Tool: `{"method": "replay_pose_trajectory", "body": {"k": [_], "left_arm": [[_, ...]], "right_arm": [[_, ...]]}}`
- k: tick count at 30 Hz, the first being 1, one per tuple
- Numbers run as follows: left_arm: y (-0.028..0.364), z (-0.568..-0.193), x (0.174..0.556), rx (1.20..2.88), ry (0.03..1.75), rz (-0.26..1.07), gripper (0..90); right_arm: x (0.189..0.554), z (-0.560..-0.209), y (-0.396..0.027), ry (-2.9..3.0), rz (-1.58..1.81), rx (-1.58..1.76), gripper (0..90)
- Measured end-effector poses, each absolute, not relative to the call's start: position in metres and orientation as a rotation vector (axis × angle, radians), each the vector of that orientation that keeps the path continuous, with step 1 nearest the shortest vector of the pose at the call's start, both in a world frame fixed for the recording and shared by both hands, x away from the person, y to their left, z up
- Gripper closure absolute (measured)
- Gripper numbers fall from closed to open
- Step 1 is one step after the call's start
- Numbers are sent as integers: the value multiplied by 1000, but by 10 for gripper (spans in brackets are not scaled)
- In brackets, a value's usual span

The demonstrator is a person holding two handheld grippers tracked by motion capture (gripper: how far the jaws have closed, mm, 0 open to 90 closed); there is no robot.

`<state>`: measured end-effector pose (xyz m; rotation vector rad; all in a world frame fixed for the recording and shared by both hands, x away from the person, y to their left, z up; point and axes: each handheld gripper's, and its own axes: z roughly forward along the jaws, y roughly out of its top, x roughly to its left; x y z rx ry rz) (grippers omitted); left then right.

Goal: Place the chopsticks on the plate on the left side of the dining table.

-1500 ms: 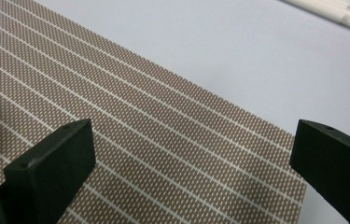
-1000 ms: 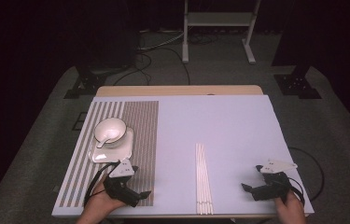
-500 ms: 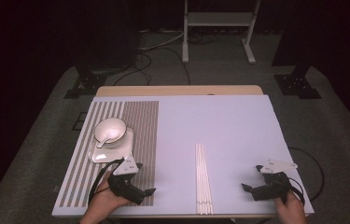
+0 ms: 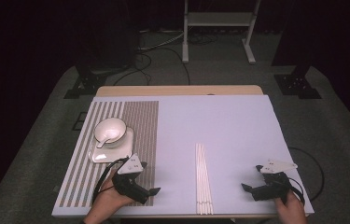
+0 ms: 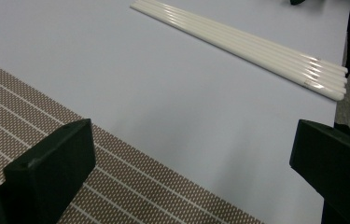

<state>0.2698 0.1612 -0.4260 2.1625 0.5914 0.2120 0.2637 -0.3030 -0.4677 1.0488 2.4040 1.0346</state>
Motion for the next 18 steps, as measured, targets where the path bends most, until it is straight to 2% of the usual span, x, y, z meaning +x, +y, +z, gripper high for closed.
{"method": "replay_pose_trajectory", "body": {"k": [18], "left_arm": [[139,-423,270,2157,559,191,0]], "right_arm": [[264,-468,-303,2403,1034,1048,67]]}}
